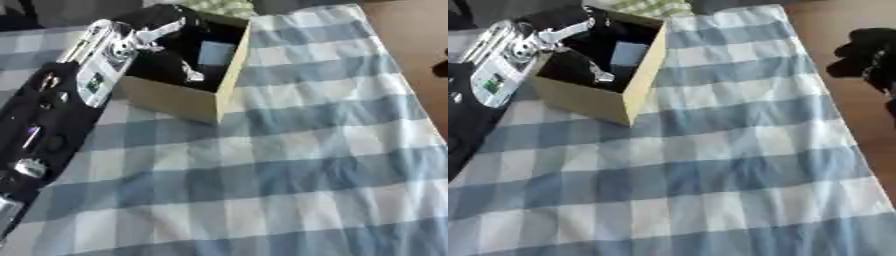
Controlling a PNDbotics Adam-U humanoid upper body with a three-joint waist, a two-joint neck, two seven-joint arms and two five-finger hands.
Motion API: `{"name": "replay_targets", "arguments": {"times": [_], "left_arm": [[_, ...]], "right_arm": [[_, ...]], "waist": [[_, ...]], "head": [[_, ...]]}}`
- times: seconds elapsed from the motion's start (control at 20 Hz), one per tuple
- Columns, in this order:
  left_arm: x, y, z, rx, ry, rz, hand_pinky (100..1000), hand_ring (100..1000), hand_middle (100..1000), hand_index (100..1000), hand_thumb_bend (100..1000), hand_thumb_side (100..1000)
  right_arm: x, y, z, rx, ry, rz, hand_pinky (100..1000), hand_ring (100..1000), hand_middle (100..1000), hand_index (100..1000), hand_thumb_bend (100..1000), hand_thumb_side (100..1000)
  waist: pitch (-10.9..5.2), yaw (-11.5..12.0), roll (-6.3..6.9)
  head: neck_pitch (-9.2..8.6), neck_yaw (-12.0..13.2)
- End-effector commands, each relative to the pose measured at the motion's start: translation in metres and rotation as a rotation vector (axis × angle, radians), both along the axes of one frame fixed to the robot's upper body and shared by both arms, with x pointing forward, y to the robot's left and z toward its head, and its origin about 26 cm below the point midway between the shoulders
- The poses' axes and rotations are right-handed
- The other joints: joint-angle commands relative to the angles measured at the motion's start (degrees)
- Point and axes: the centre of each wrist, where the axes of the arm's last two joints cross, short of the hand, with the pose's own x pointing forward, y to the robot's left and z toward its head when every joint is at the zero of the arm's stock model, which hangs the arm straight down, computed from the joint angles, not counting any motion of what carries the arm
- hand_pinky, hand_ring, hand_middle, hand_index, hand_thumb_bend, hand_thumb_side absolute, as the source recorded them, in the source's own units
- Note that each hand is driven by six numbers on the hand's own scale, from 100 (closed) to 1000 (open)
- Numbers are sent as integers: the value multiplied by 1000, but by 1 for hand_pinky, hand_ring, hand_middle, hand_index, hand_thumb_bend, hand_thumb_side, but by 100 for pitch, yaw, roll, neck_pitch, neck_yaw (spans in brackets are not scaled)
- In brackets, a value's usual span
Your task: Pick up objects on the table and place them in the box.
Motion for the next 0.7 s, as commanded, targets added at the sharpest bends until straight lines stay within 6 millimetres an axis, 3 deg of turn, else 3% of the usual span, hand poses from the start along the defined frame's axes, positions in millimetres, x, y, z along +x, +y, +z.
{"name": "replay_targets", "arguments": {"times": [0.05, 0.35, 0.65, 0.7], "left_arm": [[-7, 4, 18, -1, -66, -4, 670, 810, 821, 886, 763, 592], [-13, 3, 26, -50, -90, -38, 636, 792, 806, 865, 623, 547], [-39, 3, 50, -234, -121, -135, 552, 737, 761, 806, 193, 394], [-47, 3, 55, -269, -124, -157, 546, 733, 758, 801, 171, 392]], "right_arm": [[-4, -1, 7, -5, -25, -3, 721, 668, 665, 799, 100, 1000], [-4, -1, 4, -1, -17, -4, 721, 669, 666, 799, 100, 1000], [-4, -3, 1, 2, -11, -18, 722, 670, 666, 799, 100, 1000], [-4, -3, 0, 2, -10, -20, 722, 670, 666, 799, 100, 1000]], "waist": [[-208, 30, -51], [-322, 141, -93], [-480, 311, -143], [-504, 344, -148]], "head": [[42, 5], [124, -2], [326, -92], [361, -112]]}}
